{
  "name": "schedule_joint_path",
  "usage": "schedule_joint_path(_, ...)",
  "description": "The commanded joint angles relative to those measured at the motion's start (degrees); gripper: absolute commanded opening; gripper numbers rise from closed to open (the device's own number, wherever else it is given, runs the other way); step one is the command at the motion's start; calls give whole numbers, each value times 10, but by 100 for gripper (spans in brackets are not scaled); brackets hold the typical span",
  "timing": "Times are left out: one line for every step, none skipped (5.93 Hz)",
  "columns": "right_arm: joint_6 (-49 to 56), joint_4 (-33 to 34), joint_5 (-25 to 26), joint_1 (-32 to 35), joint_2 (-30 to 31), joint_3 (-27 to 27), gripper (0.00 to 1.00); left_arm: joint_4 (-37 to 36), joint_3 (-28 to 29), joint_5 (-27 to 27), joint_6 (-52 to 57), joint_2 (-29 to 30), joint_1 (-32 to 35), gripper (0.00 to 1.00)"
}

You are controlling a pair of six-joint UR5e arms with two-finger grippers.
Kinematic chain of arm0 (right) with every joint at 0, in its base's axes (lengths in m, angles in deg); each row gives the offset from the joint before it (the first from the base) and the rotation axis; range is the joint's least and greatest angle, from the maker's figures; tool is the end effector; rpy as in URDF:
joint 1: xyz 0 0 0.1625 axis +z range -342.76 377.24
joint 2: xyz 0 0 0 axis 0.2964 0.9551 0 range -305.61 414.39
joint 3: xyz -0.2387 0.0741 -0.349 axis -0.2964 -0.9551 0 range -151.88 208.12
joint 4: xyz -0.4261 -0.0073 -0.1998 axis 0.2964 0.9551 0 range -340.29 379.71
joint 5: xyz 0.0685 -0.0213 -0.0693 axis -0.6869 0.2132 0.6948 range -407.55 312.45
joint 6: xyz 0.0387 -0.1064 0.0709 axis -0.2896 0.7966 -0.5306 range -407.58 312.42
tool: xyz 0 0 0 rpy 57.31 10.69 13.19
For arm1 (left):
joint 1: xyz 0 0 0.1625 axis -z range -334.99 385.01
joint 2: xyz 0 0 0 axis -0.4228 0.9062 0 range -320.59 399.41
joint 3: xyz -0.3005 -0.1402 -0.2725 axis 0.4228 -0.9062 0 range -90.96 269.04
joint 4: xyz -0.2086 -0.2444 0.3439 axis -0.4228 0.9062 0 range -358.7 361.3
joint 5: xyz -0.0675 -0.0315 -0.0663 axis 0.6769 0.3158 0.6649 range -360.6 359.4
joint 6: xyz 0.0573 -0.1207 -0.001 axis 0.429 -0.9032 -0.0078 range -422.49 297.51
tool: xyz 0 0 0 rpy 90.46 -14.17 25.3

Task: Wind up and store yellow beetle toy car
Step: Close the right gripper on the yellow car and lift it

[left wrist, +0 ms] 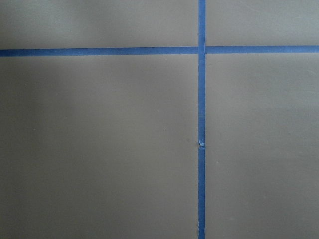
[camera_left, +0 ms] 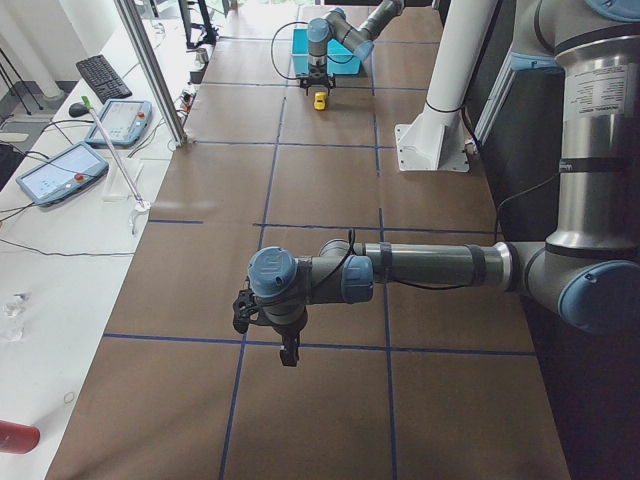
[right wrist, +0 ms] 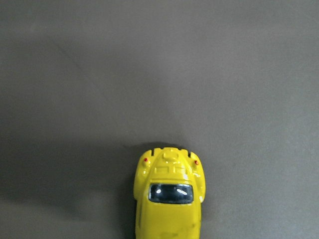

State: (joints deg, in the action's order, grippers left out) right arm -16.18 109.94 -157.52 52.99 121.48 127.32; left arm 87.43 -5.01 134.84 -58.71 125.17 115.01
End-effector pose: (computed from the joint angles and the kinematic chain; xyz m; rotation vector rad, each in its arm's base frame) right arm -0.5173 -0.4804 0.3719 0.5249 -0.4906 -1.5343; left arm -0.0381 -0.5124 0.6926 -0.0410 0.7946 0.0344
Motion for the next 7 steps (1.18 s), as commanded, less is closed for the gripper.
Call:
schedule_joint_path(5,-1,-3,-6,1,-7,100,0,0,0,1,-1,0,100)
schedule_joint_path(2,-1,-3,-6,1,-5,66,0,0,0,0,-1,0,100)
schedule_joint_path(2,-1,-4,-5,1,4,40,0,0,0,0,-1,0,100)
schedule_joint_path(2,2,-3,-3,1,12,11,-1,0,1,-2,-1,0,100)
schedule_joint_path(6,6,-8,17,1,22,3,0,0,1,-2,-1,0,100)
schedule_joint_path(6,56,-13,32,0,50,2,-1,0,1,0,-1,0,100)
schedule_joint_path(8,94,-14,50,7,108,3,0,-1,1,0,-1,0,100)
